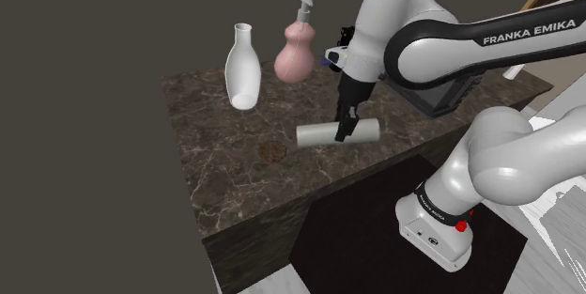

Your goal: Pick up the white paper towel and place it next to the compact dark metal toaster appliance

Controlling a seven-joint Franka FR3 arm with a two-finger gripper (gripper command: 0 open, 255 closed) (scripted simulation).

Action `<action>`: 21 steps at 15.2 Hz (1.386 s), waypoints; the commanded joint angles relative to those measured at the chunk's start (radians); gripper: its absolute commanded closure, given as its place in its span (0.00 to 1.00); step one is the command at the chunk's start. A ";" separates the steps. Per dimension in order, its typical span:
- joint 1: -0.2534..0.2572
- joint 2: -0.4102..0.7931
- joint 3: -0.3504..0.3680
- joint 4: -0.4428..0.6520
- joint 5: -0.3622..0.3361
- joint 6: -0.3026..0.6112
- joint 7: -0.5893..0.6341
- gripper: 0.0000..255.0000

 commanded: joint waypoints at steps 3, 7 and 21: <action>-0.001 -0.028 -0.004 0.037 -0.006 -0.065 0.006 1.00; -0.003 -0.049 -0.010 0.079 -0.012 -0.128 0.010 1.00; -0.010 -0.081 -0.026 0.248 -0.031 -0.329 0.023 1.00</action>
